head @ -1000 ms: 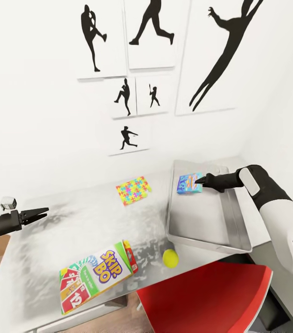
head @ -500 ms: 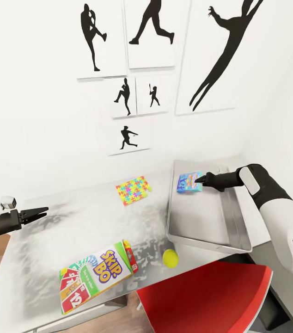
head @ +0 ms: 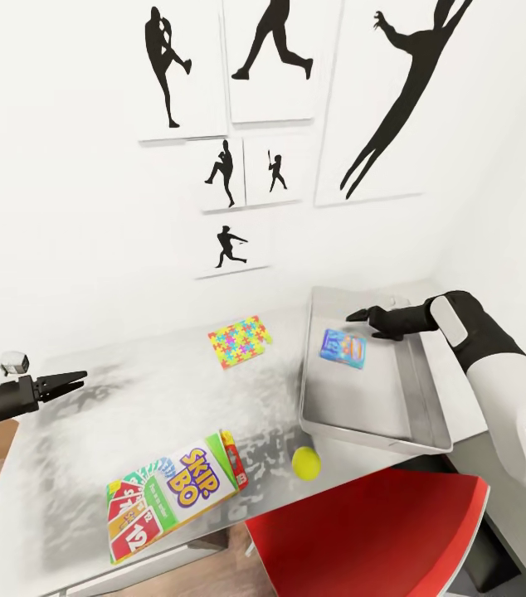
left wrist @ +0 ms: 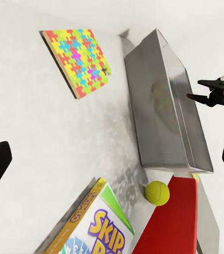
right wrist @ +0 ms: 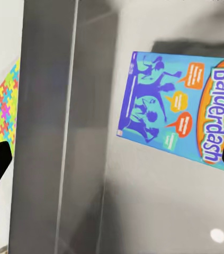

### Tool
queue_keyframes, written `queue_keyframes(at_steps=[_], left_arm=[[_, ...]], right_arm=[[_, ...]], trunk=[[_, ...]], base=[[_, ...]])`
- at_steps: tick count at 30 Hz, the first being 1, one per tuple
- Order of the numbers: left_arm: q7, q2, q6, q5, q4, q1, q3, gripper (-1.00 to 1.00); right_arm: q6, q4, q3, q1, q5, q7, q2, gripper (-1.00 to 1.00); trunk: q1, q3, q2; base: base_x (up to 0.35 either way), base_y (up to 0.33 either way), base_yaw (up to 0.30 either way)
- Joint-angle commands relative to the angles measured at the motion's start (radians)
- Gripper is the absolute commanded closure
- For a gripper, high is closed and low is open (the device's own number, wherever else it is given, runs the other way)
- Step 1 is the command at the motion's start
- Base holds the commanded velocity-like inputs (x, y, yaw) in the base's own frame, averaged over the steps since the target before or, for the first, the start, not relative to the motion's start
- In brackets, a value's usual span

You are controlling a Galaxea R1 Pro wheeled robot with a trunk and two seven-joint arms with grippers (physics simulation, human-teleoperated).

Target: Put all the toys in the child's room - the three board games (two on the bed and one on the table), the two jigsaw puzzles on the table, and the tennis ball on the table - inside the toy box on the table in the child's room.

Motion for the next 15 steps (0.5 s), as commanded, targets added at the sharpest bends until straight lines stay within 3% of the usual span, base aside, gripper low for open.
queue_keyframes(at_steps=[1,15], left_arm=[[-0.009,0.0,0.01,-0.011,-0.001,-0.001,0.001,-1.0],[-0.009,0.0,0.01,-0.011,-0.001,-0.001,0.001,-1.0]], right_arm=[[0.001,0.0,0.004,-0.002,0.009,0.01,-0.001,-1.0],[0.001,-0.004,0.004,-0.013,0.009,0.011,-0.002,-1.0]], trunk=[[0.001,-0.002,-0.002],[0.001,-0.002,-0.002]], base=[[0.0,0.0,0.0],[0.0,0.0,0.0]])
